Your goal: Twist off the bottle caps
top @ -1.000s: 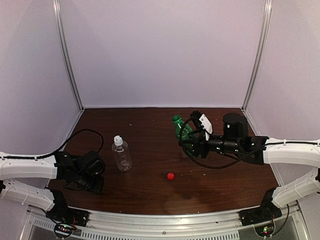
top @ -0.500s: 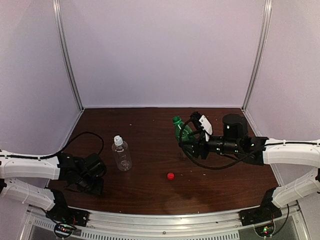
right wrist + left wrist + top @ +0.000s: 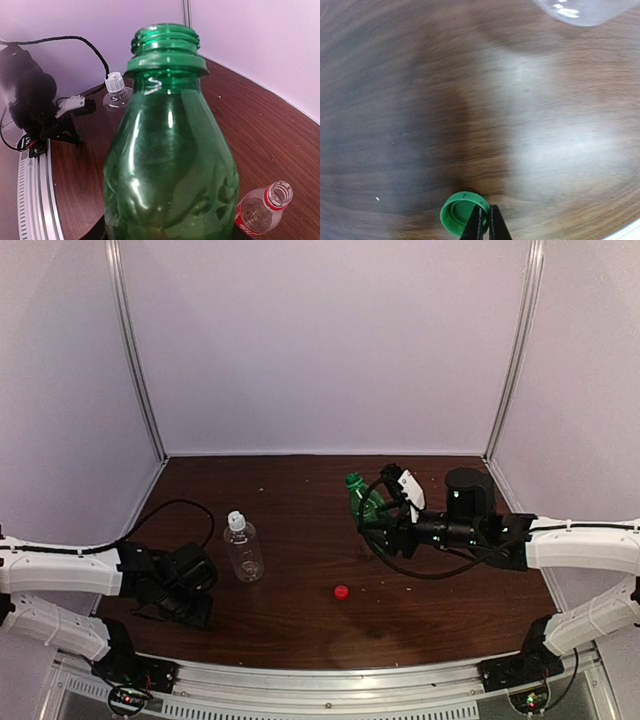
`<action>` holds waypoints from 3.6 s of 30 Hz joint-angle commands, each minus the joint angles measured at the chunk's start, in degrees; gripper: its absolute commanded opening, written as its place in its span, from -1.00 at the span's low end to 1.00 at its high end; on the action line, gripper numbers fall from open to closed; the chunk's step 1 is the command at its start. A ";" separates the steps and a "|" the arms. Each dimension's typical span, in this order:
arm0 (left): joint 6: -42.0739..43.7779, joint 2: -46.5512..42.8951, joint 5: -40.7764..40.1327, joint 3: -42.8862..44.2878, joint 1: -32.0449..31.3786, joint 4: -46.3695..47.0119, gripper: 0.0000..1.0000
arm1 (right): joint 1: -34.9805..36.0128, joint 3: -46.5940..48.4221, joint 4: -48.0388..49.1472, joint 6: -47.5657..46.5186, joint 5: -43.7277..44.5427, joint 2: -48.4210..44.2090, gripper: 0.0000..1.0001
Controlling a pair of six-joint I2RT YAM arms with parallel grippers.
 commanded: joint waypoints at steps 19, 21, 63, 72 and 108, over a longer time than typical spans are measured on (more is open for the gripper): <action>14.94 17.28 -9.00 27.08 -17.10 3.50 -1.00 | -4.57 -2.21 -0.96 2.07 2.61 -6.07 0.03; 18.37 20.55 -8.33 29.58 -17.09 4.28 -1.00 | -4.82 -2.30 -1.05 2.36 2.72 -6.31 0.03; 37.40 28.94 21.41 46.71 -4.41 13.72 0.37 | -5.65 -4.81 -4.97 -0.44 -3.85 -13.19 0.05; 32.68 22.26 36.90 49.35 2.11 25.25 0.62 | -5.65 -1.99 -4.45 -1.25 -14.11 -9.27 0.08; 22.61 35.15 57.12 60.61 3.09 32.29 -0.31 | -5.40 3.13 -1.25 0.68 -19.75 -1.62 0.09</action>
